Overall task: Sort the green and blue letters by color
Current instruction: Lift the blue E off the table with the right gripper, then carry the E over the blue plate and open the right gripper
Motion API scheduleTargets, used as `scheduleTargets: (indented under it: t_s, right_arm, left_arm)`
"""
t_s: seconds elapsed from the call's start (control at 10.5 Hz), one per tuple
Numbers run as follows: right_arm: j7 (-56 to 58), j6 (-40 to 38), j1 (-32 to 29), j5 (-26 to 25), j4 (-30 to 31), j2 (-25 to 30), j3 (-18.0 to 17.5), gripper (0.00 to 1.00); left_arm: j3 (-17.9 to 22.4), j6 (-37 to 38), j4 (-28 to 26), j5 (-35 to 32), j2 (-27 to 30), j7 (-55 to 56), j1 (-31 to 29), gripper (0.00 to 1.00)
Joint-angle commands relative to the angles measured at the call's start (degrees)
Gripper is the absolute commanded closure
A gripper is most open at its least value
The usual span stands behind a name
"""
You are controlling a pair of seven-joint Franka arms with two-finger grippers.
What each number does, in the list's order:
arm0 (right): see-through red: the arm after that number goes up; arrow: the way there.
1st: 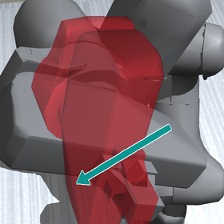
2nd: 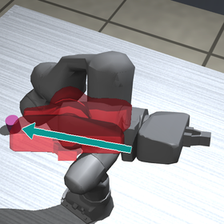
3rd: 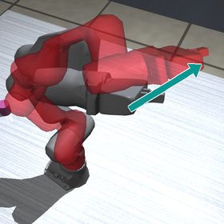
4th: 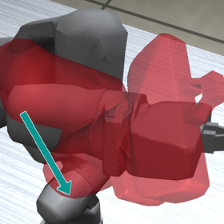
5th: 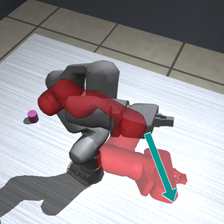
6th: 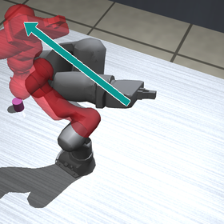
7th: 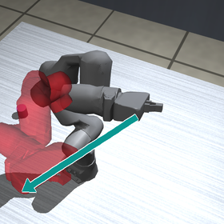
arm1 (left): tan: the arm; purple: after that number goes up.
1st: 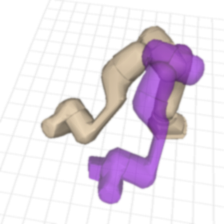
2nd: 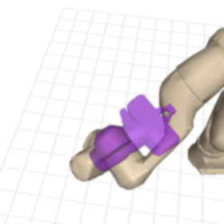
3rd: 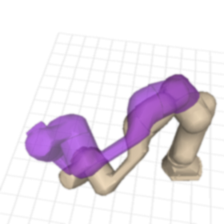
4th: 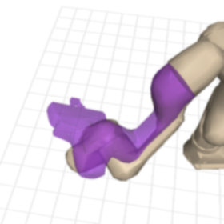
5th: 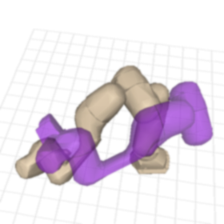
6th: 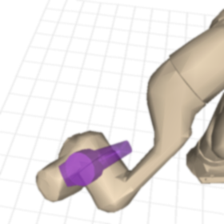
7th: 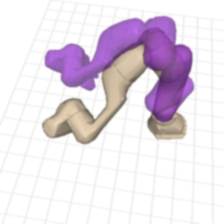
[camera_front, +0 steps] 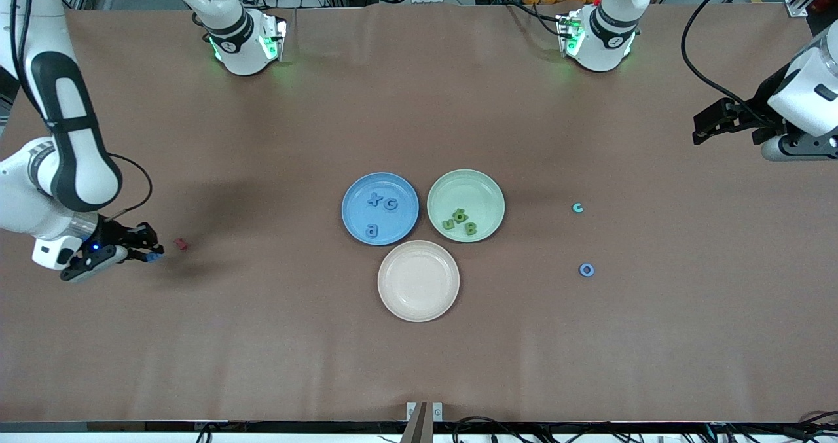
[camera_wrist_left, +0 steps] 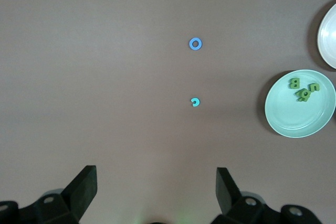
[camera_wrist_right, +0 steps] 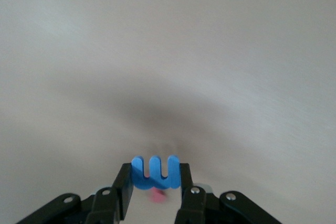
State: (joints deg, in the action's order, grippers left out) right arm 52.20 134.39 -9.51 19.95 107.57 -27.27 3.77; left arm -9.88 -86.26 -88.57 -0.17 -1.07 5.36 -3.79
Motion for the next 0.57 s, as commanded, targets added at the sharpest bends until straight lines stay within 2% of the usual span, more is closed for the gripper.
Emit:
scheduleTargets:
  t_s: [0.0, 0.28, 0.47]
  right_arm:
    - [-13.48, -1.76, 7.99, 0.97, 2.47, 5.11, 0.72, 0.67]
    - [-30.52, -1.59, 19.75, 0.97, 2.47, 6.62, 3.34, 0.64]
    - [-41.16, -1.15, 31.77, 0.97, 2.12, 6.53, 7.73, 0.64]
  left_arm:
    - [0.12, -0.31, -0.20, 0.43, 0.19, -1.58, -0.34, 0.00]
    - [0.12, -0.31, -0.03, -2.11, 0.10, -2.02, 0.01, 0.00]
    - [0.03, -0.40, -0.03, -2.38, 0.10, -2.02, 0.19, 0.00]
